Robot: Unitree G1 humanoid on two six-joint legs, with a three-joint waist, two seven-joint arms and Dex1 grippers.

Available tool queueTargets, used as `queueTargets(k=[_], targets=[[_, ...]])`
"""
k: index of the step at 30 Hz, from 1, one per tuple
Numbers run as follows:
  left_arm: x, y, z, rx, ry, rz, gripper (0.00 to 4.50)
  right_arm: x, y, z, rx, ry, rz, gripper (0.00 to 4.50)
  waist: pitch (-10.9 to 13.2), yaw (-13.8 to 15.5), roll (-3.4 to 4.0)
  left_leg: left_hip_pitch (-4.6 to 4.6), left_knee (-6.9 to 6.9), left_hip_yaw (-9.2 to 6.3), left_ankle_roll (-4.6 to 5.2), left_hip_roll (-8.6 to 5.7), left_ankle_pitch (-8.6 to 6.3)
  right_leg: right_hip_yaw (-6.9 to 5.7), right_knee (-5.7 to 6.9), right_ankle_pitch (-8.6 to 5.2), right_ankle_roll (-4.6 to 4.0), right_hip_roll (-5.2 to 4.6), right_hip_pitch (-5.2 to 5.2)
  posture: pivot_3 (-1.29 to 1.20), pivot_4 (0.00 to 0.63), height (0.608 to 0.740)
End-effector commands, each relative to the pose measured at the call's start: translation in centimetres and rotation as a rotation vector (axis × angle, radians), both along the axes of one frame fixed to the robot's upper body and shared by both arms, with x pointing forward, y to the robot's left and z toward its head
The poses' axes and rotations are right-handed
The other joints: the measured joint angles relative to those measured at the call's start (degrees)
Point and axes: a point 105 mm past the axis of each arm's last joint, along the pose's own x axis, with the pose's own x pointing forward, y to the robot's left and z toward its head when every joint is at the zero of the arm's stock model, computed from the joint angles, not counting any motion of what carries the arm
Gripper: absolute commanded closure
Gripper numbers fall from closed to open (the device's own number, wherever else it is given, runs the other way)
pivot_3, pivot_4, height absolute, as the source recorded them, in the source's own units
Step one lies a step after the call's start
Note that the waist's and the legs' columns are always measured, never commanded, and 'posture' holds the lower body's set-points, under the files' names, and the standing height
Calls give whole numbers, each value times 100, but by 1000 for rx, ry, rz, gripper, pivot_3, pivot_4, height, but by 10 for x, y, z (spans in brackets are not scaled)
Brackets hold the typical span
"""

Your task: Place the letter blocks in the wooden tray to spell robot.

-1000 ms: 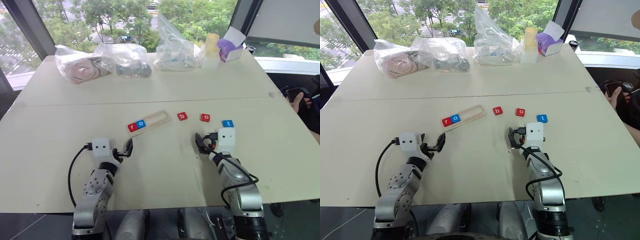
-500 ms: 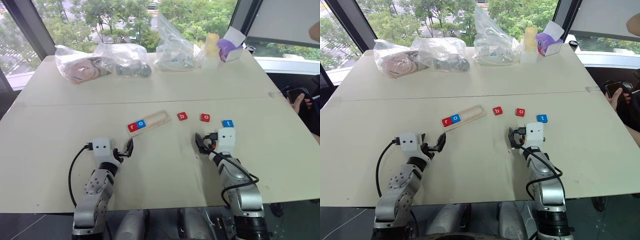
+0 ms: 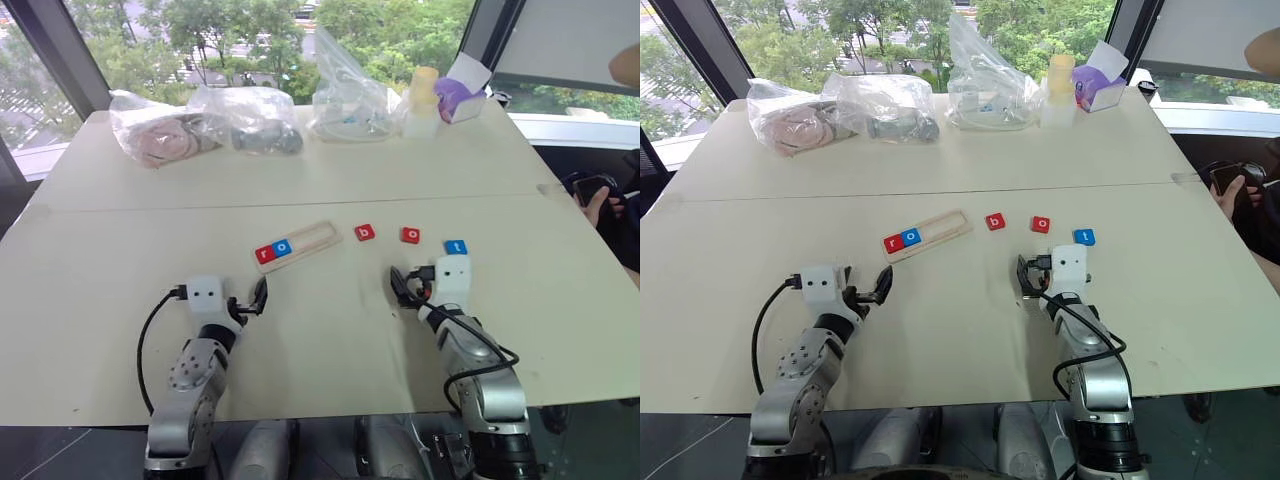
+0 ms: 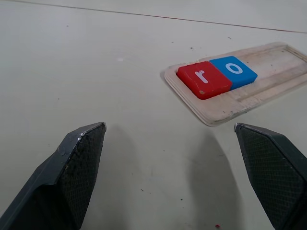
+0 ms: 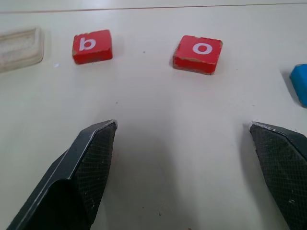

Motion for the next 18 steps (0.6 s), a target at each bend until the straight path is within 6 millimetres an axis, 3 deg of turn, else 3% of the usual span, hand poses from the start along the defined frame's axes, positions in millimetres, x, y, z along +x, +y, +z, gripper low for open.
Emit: queueTargets(k=[1,5,9,18], targets=[[-2,2,22,50,-95,-45,0,1,6,18,-38,-33,107,20,1,-2,1,-1,0,0,0,0,0,0,0,0,0,0,-1,0,150,740],[-4,4,32,93,-112,-146,0,-3,13,40,-113,-65,286,20,5,3,3,-8,-2,0,0,0,0,-1,-2,-1,0,-1,-7,0,150,740],[-2,9,48,175,-122,-367,0,-16,25,64,-240,-65,602,20,17,4,4,-10,-3,1,1,0,0,-3,-4,-1,-1,-1,-10,0,150,740],[36,42,72,336,-30,-767,0,-37,27,91,-364,15,996,20,28,31,-4,-20,-7,-3,8,1,-4,-20,-35,1,1,-5,-2,0,150,740]])
